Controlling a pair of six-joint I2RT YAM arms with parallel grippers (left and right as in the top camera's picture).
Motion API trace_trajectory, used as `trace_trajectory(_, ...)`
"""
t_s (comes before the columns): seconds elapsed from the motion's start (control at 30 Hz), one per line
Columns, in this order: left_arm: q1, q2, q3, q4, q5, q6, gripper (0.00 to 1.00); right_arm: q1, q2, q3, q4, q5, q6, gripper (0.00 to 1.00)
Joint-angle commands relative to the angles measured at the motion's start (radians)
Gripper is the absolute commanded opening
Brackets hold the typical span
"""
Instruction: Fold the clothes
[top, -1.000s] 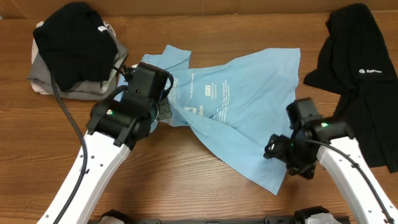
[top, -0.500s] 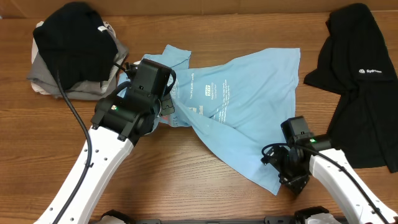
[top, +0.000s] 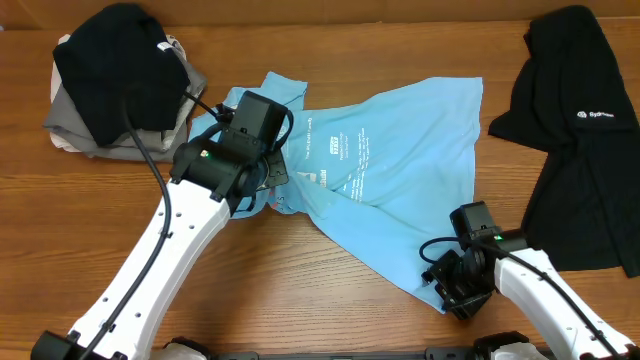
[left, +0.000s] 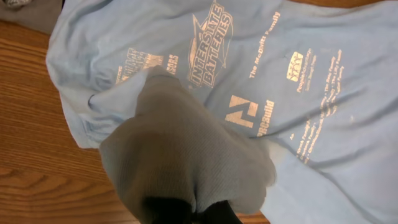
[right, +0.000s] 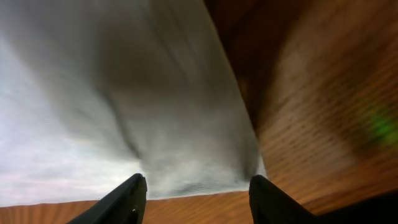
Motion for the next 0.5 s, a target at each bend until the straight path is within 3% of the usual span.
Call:
trace_trajectory(0.0,0.011,0.002,0.015,-0.003,0.014,-0.018,0.04,0.001,-0.006,-0.010,0.000,-0.050,-0.013,0.57)
trace_trajectory(0.47,0.011,0.002,0.015,-0.007,0.013,-0.019,0.04,0.001,-0.006,-0.033,-0.020,-0.056,-0.017,0.55)
